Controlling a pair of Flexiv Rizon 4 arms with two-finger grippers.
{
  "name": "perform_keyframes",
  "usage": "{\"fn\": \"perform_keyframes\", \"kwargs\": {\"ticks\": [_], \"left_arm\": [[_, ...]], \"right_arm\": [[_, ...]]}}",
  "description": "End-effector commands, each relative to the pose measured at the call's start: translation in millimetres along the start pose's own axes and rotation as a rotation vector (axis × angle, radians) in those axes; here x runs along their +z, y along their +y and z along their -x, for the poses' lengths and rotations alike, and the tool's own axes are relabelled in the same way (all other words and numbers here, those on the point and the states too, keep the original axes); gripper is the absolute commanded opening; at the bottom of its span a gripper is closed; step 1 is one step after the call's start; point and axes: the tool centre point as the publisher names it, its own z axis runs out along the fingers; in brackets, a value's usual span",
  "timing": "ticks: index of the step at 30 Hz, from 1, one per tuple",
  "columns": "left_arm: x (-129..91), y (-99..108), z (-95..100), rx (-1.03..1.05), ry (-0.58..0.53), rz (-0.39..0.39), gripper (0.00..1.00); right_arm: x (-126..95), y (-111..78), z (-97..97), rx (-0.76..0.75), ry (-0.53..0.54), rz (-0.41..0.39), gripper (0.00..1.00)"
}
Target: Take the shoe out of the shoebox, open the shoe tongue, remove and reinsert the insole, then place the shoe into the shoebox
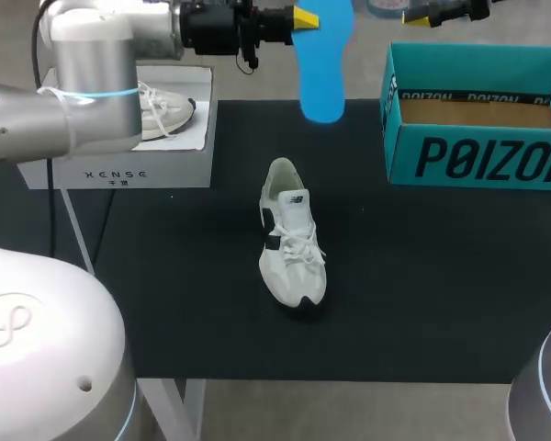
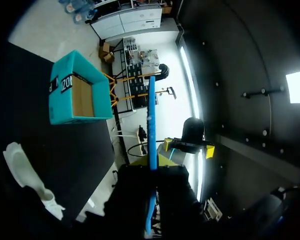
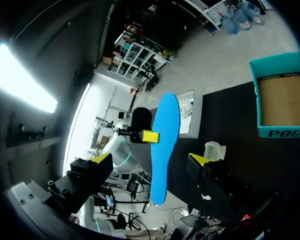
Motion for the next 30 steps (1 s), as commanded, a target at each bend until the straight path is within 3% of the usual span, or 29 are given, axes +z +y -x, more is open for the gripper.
{"fn": "perform_keyframes", "kwargs": {"ticks": [1, 12, 14, 30], "left_arm": [[7.1, -11.7, 8.8, -0.005, 0.008, 0.02, 0.0], [20.1, -28.1, 21.2, -0.146, 0.043, -0.011, 0.0], [23.1, -27.0, 20.0, -0.125, 0.041, -0.013, 0.0], [24.1, -26.8, 18.6, -0.103, 0.035, -0.014, 0.0]], "right_arm": [[-7.0, 7.0, -23.9, -0.034, -0.247, -0.031, 1.0], [-3.0, -7.1, -31.5, -0.054, -0.543, -0.14, 1.0], [-2.6, -6.8, -34.6, -0.059, -0.536, -0.112, 1.0], [-2.6, -6.8, -34.6, -0.059, -0.536, -0.112, 1.0]]}}
